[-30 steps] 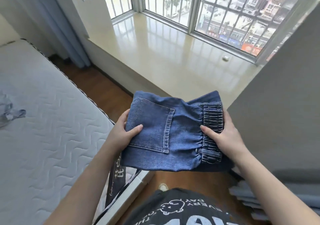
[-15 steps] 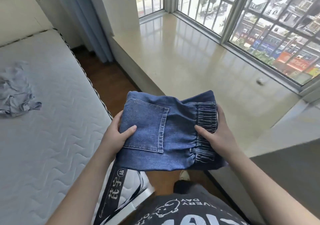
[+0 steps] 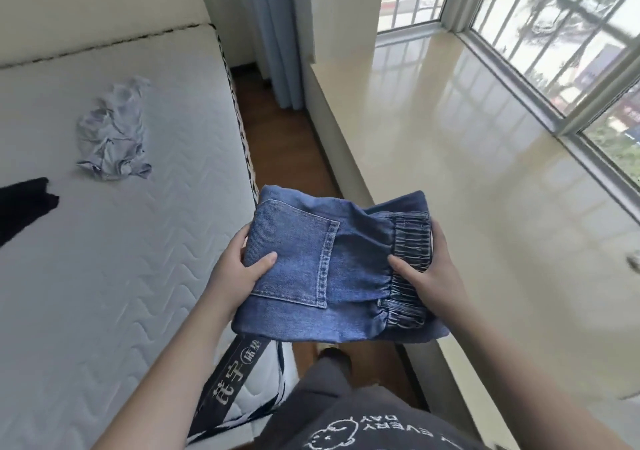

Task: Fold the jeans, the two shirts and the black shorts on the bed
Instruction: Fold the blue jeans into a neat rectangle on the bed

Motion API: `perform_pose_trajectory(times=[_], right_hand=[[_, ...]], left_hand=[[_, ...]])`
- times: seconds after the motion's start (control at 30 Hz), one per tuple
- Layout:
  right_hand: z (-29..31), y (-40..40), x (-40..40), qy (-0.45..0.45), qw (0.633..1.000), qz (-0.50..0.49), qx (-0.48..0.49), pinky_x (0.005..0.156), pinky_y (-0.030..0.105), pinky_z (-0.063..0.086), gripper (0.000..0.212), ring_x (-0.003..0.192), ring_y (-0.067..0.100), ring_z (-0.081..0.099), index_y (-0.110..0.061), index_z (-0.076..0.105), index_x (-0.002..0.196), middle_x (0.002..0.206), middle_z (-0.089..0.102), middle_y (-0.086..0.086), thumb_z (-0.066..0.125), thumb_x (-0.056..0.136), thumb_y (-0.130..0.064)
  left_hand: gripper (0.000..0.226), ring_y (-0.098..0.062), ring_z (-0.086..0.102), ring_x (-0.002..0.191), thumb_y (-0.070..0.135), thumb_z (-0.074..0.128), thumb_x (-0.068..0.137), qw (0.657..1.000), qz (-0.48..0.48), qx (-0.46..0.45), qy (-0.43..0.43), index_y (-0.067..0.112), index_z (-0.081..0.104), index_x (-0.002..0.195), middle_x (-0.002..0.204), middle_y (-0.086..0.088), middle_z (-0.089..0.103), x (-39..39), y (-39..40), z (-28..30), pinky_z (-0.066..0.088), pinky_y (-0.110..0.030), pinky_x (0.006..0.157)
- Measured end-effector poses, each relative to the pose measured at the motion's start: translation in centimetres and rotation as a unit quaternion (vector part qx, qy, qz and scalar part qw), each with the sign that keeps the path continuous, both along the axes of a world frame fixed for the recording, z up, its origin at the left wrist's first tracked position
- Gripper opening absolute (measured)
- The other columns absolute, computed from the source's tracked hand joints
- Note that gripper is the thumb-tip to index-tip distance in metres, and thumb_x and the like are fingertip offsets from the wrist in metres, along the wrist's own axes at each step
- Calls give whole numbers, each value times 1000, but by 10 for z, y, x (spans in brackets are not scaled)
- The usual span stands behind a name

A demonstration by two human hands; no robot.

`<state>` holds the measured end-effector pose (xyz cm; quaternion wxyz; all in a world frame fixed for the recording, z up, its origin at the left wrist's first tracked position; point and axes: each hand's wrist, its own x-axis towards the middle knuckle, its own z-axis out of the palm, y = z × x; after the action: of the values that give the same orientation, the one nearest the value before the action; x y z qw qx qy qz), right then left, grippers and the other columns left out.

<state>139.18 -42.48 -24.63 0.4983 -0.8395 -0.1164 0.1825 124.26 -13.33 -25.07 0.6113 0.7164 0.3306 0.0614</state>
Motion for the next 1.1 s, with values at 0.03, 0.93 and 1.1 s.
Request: perform_pose_trajectory(times=[0.03,0.93,1.1], right_hand=[[-1,11,9,0,1000,12,-1,94,27,41,93,107,0,56,-43,15,150,124,51,-28,78,80,-39],[-37,305,225,69,971,228,-18,98,36,47,91,108,0,59,-52,15,146,121,54,-31,76,80,-43],[-41,363,268,69,953,295,-30,96,36,46,90,113,9,60,-52,15,146,126,55,-26,75,81,-43]], left_hand=[[73,-17,69,105,47,77,66,1000,9,-5,1,47,49,133,117,5,70,3,9,-1,52,-50,97],[63,-10,64,113,11,71,89,978,198,-53,43,31,44,142,128,7,64,123,218,-31,47,-42,105],[62,-7,63,113,13,70,90,962,264,-61,47,35,44,142,130,10,63,140,240,-33,48,-38,103]])
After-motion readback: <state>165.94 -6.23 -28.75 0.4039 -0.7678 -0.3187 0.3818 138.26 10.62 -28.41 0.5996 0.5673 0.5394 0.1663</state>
